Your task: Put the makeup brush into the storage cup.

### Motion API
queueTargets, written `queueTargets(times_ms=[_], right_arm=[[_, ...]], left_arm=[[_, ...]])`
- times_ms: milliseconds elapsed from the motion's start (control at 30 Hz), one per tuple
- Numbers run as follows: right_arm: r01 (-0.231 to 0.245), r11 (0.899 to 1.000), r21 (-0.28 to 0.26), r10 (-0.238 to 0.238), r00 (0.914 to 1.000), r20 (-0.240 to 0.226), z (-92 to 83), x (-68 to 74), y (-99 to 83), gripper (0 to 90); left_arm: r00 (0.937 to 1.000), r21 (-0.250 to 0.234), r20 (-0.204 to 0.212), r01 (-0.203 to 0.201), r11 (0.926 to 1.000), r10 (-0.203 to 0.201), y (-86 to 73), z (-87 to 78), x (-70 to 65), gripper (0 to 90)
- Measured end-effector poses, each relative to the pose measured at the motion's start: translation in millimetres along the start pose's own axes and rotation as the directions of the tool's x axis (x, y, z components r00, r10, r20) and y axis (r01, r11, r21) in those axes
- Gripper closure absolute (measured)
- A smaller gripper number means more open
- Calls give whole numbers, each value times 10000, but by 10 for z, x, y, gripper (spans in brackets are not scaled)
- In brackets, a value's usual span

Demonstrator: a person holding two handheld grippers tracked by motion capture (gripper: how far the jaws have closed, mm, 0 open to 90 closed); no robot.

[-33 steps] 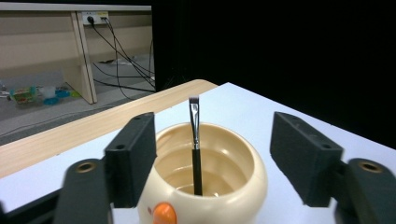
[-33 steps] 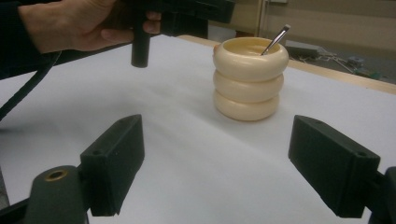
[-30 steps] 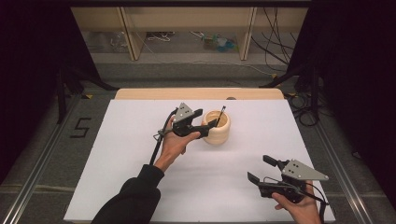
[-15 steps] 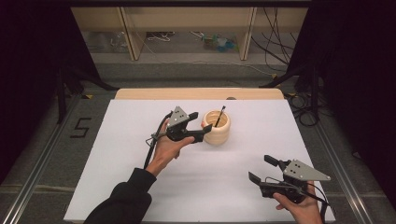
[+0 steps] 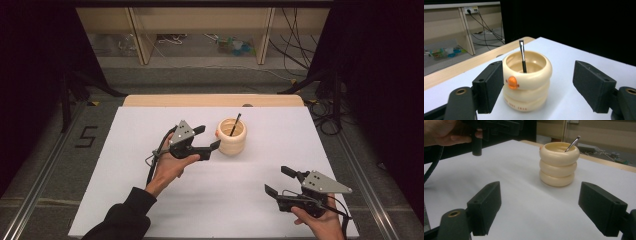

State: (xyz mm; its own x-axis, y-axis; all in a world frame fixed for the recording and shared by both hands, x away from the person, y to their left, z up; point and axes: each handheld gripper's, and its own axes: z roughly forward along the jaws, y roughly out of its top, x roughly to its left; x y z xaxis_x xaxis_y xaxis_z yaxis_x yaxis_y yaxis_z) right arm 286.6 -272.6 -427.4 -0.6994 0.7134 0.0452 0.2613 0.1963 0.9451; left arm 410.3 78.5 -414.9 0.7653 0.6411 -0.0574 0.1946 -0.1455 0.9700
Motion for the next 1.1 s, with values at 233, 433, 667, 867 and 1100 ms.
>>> queueTargets(times_ms=[233, 433, 667, 867, 1100], right_arm=[[35, 10000, -11, -35, 10000, 32, -9, -1, -1, 193], [-48, 10000, 16, 47, 10000, 79, -31, -1, -8, 193], [-39, 10000, 31, 38, 10000, 49, -30, 4, -7, 193], [113, 9999, -88, -112, 9999, 86, -26, -3, -5, 193], [-62, 10000, -2, 62, 10000, 67, -30, 5, -9, 191]], left_arm=[[10000, -41, 62, -27, 10000, 27, -8, -104, -32, 238], [9998, 47, 93, -166, 9999, 165, -44, -173, -72, 234], [10000, 98, -8, -98, 9999, 98, -124, -298, -78, 233], [9999, 232, -10, -122, 9997, 123, -160, -362, -92, 231], [9999, 90, 108, -18, 10000, 17, -177, -451, -105, 216]])
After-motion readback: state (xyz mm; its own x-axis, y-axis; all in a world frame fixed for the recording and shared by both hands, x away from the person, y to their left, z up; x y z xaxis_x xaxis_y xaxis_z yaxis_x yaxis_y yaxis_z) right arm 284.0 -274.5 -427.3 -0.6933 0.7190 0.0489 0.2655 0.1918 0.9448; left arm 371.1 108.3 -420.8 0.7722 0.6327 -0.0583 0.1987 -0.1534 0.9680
